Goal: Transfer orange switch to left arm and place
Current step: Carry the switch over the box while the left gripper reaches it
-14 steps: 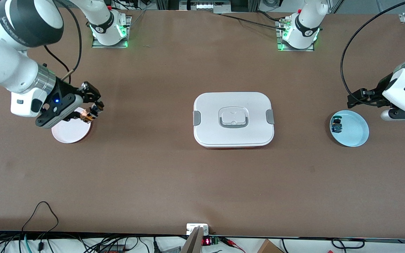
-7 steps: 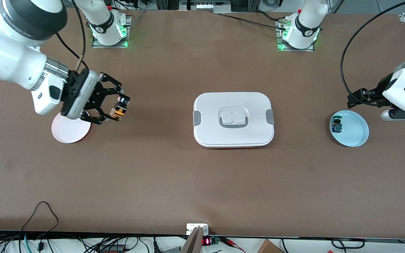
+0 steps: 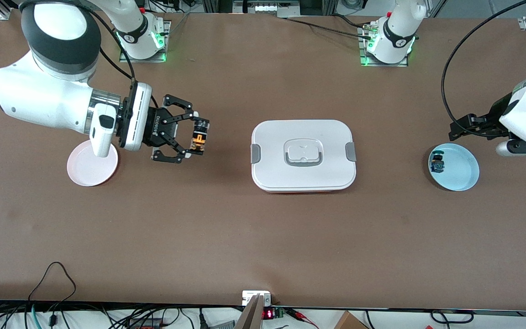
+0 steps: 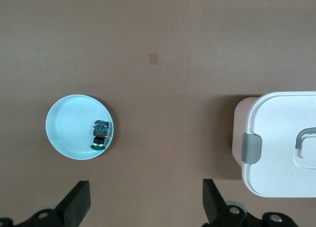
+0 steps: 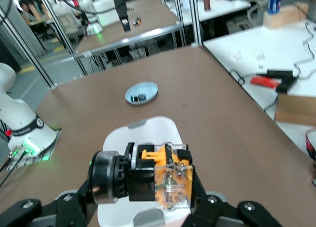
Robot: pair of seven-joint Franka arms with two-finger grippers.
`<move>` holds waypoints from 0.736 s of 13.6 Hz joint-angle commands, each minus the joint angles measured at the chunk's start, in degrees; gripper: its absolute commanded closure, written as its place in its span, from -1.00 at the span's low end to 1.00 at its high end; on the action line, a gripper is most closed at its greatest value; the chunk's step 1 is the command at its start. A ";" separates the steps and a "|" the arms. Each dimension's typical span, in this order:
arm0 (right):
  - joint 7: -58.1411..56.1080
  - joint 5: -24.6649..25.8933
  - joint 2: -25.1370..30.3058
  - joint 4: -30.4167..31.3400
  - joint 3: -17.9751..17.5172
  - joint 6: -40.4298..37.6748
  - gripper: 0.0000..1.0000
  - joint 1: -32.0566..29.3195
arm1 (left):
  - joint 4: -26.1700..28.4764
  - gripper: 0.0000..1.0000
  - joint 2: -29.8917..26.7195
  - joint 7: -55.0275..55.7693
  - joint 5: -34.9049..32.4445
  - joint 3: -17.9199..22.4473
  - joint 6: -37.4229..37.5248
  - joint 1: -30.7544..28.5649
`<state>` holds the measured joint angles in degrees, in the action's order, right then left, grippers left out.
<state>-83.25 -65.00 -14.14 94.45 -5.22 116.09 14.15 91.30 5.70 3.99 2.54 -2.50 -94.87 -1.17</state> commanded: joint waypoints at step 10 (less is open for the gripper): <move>-22.39 -36.22 -6.68 0.12 0.12 4.50 0.72 9.40 | -3.23 -1.00 5.28 -0.48 42.65 -0.14 12.60 -0.85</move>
<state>-104.44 -97.05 -20.52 94.51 -5.24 119.42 22.16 89.78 7.50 3.82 35.86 -2.53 -83.72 -1.59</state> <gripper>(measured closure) 0.269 0.000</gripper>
